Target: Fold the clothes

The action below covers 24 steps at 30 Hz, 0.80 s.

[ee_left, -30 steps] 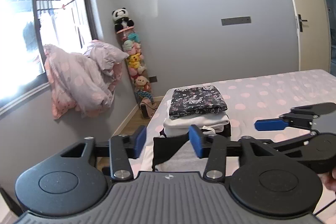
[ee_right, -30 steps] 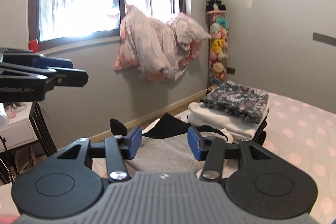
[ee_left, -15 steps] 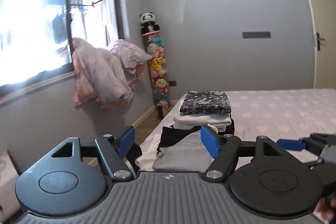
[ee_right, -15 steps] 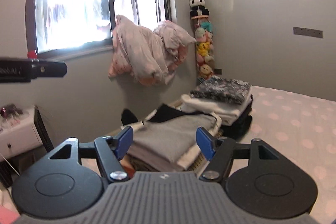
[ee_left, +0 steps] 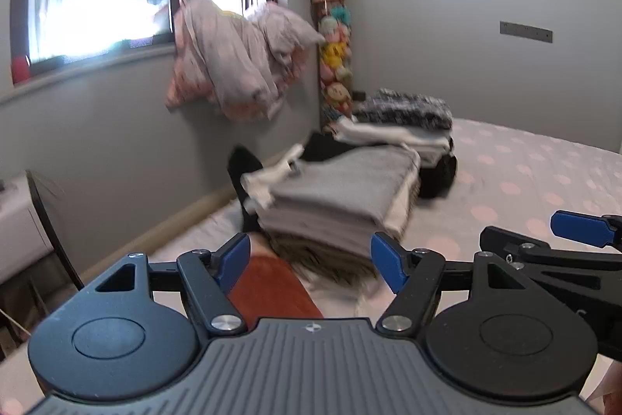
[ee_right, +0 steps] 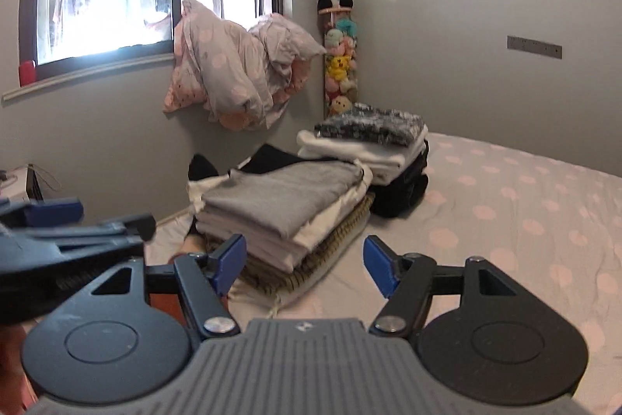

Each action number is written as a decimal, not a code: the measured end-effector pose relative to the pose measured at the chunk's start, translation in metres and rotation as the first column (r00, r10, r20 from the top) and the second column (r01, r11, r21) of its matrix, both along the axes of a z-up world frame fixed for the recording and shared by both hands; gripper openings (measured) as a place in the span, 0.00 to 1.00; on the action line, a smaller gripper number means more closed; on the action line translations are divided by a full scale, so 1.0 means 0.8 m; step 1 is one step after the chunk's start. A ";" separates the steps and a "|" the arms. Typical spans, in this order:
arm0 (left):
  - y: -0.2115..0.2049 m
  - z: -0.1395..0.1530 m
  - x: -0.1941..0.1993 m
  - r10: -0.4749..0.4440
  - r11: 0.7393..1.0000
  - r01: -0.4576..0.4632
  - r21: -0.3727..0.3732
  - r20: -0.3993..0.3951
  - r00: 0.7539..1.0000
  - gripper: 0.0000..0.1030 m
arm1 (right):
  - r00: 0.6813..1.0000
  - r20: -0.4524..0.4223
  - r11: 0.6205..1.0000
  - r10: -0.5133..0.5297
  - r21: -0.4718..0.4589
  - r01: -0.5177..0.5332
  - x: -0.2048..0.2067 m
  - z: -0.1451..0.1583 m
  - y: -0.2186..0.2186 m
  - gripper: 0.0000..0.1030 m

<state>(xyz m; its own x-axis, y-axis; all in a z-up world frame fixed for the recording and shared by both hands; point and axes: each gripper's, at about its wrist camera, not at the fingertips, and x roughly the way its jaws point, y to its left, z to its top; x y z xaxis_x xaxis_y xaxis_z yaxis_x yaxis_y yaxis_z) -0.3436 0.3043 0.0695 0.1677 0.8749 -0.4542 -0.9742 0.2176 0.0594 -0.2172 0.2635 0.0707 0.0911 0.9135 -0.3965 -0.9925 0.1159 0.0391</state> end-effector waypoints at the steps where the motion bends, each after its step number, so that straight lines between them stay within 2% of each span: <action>1: -0.001 -0.005 -0.001 -0.001 1.000 0.001 -0.009 0.001 1.000 0.79 | 1.000 -0.003 1.000 0.000 -0.005 0.000 0.001 -0.004 -0.002 0.68; 8: -0.003 -0.040 -0.005 0.026 0.995 -0.025 -0.093 0.005 1.000 0.79 | 1.000 -0.002 0.998 -0.018 -0.061 0.018 0.004 -0.027 -0.007 0.68; 14: -0.012 -0.054 0.002 -0.017 0.993 0.017 -0.118 0.002 1.000 0.79 | 1.000 0.012 0.997 -0.017 -0.079 0.018 0.003 -0.031 -0.011 0.68; 24: -0.018 -0.055 0.010 -0.027 0.991 0.026 -0.128 -0.004 1.000 0.79 | 0.999 0.020 0.994 -0.034 -0.102 0.035 0.002 -0.033 -0.019 0.68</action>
